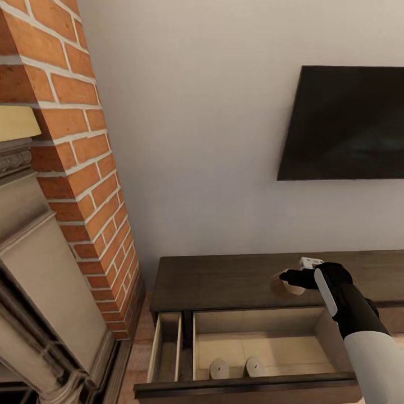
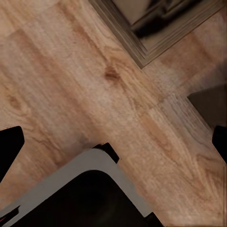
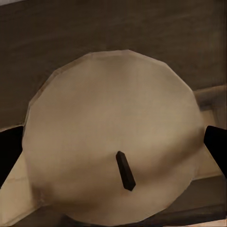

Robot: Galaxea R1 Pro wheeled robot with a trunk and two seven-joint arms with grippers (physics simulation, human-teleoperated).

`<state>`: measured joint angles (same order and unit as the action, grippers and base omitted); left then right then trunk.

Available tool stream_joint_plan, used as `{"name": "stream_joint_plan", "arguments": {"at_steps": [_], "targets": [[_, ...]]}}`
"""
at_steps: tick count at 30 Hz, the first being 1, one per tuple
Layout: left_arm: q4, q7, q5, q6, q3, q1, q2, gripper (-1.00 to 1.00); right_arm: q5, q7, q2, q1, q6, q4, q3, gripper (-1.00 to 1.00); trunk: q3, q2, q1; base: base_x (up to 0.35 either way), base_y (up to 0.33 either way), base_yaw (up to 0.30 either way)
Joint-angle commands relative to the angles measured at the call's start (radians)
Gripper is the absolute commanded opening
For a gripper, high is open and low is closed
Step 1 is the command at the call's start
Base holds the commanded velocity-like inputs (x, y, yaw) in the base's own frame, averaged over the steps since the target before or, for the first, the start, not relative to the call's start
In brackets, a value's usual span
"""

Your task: Place each of the two pumpkins and all three candles from the living room inside a cabinet in the living room (use any cabinet), then make sure every cabinet is closed, and position the cauldron so it is next to a table in the living room.

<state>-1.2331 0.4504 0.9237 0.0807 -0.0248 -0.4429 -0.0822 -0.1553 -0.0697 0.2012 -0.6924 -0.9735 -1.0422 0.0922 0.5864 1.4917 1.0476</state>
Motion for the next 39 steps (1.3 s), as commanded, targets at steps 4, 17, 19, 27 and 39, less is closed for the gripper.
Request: {"name": "stream_joint_plan", "arguments": {"at_steps": [4, 17, 19, 27, 39], "targets": [[0.004, 0.003, 0.010, 0.008, -0.003, 0.000, -0.001, 1.00, -0.002, -0.004, 0.001, -0.001, -0.011, 0.000, 0.001, -1.00, 0.001, 0.000, 0.000, 0.284, -0.150, 0.000], [0.006, 0.006, 0.010, 0.008, -0.003, 0.000, 0.001, 1.00, -0.003, -0.004, 0.001, 0.001, -0.013, 0.001, 0.001, -1.00, 0.001, 0.000, 0.000, 0.292, 0.057, 0.000], [0.006, 0.006, 0.010, 0.008, -0.004, 0.000, 0.001, 1.00, -0.004, -0.003, 0.001, 0.001, -0.013, 0.004, 0.001, -1.00, 0.001, 0.000, 0.000, 0.085, 0.029, 0.000], [-0.003, 0.011, 0.023, -0.001, 0.000, 0.000, 0.001, 1.00, -0.007, -0.006, 0.033, 0.023, 0.000, 0.019, 0.002, -1.00, 0.001, 0.000, 0.000, 0.019, 0.006, 0.000], [-0.026, 0.014, 0.033, -0.009, 0.003, 0.004, -0.001, 1.00, -0.005, -0.008, 0.063, 0.188, -0.074, -0.139, 0.005, -1.00, 0.001, 0.000, 0.000, 0.000, 0.000, 0.000]]}}
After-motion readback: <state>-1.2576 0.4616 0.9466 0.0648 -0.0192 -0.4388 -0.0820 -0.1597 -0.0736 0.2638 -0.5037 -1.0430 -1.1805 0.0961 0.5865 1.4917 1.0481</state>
